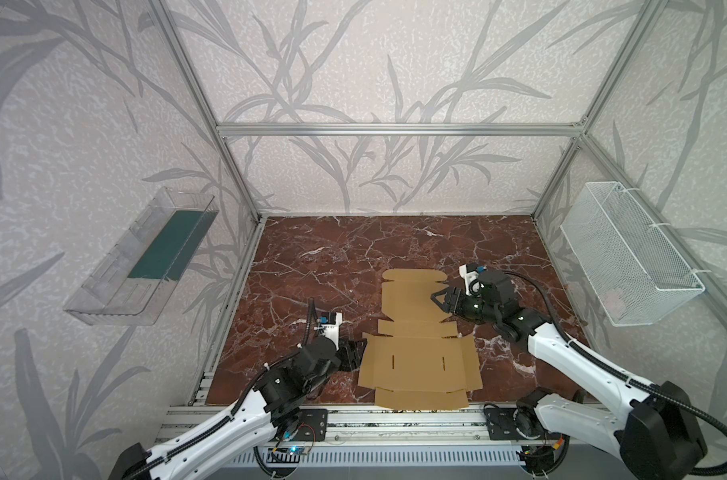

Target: Fold the paper box

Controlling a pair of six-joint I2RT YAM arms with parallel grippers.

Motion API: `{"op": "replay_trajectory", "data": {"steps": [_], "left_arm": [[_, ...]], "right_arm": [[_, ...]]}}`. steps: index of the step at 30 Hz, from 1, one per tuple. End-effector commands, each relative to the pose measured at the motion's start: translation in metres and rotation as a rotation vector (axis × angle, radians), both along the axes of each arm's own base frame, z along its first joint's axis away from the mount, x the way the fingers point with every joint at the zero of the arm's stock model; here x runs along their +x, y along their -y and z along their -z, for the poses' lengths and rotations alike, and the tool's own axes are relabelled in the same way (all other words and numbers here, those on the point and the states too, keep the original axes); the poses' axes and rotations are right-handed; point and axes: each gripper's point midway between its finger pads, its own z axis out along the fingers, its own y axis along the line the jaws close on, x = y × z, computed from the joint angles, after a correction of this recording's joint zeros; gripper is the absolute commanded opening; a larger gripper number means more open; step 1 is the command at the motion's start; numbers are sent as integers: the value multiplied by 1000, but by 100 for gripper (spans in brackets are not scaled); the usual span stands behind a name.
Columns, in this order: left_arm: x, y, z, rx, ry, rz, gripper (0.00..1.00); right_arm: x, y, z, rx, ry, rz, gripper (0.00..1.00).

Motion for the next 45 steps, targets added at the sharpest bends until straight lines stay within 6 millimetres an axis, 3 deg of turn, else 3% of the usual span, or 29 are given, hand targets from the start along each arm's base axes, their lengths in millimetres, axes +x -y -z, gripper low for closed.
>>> {"op": "replay_trajectory", "data": {"steps": [1,9,15,20,26,31,35,39,45], "left_arm": [[-21,10,23,-60,-168,28,60],[-36,15,37,-79,-233,32,54],[-35,17,39,-95,-236,30,35],[-36,23,40,-105,-249,47,25],[-30,28,28,-91,-217,59,12],[-19,25,-4,-1,-139,80,0],[-10,27,-42,122,-119,159,0],[0,37,-83,267,-104,344,0],[7,55,-170,353,6,599,0]], "right_arm": [[0,-1,-3,3,33,-21,60],[-1,-4,-2,18,33,-37,59],[-1,-6,-3,22,41,-48,58],[-1,-7,-6,25,50,-57,58],[-3,-8,-8,27,53,-72,58],[-3,-8,-16,18,78,-89,58],[-6,-16,-31,-2,115,-173,59],[-11,-27,-62,-11,219,-300,61],[-26,-30,-129,-8,464,-407,63]]}}
